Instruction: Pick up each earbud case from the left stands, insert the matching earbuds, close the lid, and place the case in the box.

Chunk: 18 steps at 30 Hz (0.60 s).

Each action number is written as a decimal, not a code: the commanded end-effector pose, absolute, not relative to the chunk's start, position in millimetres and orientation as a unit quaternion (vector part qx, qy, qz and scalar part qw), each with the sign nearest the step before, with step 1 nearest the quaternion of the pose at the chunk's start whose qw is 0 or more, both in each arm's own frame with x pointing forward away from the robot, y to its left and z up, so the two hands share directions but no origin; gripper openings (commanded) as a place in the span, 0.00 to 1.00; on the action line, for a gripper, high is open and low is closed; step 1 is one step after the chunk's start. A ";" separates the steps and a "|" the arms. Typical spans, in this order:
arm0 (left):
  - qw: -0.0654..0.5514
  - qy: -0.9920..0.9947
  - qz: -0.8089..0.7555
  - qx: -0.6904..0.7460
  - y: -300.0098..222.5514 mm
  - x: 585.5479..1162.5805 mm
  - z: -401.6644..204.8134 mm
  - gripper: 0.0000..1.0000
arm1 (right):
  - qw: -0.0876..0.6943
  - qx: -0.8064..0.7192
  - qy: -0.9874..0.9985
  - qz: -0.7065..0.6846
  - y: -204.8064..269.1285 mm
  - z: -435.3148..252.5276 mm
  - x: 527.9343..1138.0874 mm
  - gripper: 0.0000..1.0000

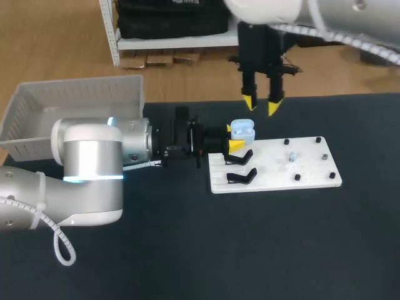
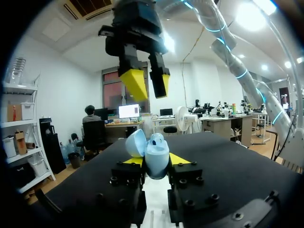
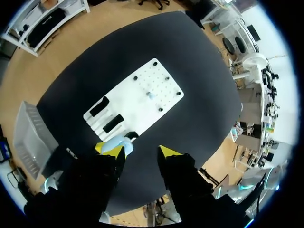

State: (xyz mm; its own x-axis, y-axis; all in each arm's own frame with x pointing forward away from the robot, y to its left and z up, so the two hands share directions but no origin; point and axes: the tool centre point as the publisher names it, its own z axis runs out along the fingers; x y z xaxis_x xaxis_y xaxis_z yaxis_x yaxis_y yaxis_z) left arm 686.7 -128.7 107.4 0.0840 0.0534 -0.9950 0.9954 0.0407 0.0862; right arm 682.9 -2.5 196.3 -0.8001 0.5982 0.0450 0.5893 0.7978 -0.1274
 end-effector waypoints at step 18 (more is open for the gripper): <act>0.522 0.502 -0.452 0.521 -129.4 685.2 106.3 0.00 | -0.061 -0.282 -0.948 -0.132 -83.6 165.2 657.7 0.49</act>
